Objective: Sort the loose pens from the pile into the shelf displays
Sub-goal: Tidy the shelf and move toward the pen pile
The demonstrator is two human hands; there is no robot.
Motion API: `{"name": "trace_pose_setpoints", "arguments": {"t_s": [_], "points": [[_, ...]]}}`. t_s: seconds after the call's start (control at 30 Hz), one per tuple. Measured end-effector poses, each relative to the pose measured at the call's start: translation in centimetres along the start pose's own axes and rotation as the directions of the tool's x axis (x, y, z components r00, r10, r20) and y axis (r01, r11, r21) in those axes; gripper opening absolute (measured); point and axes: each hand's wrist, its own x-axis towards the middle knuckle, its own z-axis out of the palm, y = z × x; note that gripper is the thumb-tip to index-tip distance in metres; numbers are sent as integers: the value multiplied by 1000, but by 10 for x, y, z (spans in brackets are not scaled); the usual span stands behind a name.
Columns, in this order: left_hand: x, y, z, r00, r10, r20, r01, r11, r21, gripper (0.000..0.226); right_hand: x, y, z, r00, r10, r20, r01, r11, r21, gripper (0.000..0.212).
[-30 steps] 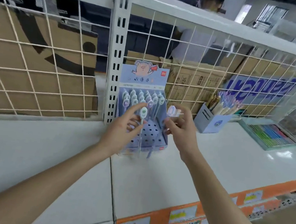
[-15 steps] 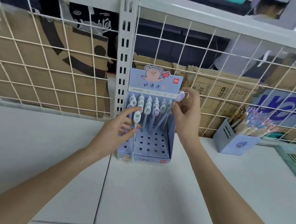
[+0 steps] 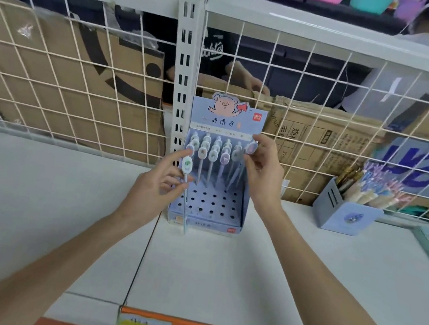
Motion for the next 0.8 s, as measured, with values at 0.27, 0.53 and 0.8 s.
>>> {"name": "trace_pose_setpoints", "arguments": {"t_s": [0.27, 0.53, 0.8], "points": [[-10, 1, -10, 998, 56, 4, -56, 994, 89, 59, 1, 2, 3, 1000, -12, 19, 12, 1000, 6, 35], [-2, -1, -9, 996, 76, 37, -79, 992, 100, 59, -13, 19, 13, 993, -60, 98, 70, 991, -110, 29], [3, -8, 2, 993, 90, 79, -93, 995, 38, 61, -16, 19, 15, 996, -64, 65, 74, 983, -165, 29]]}}
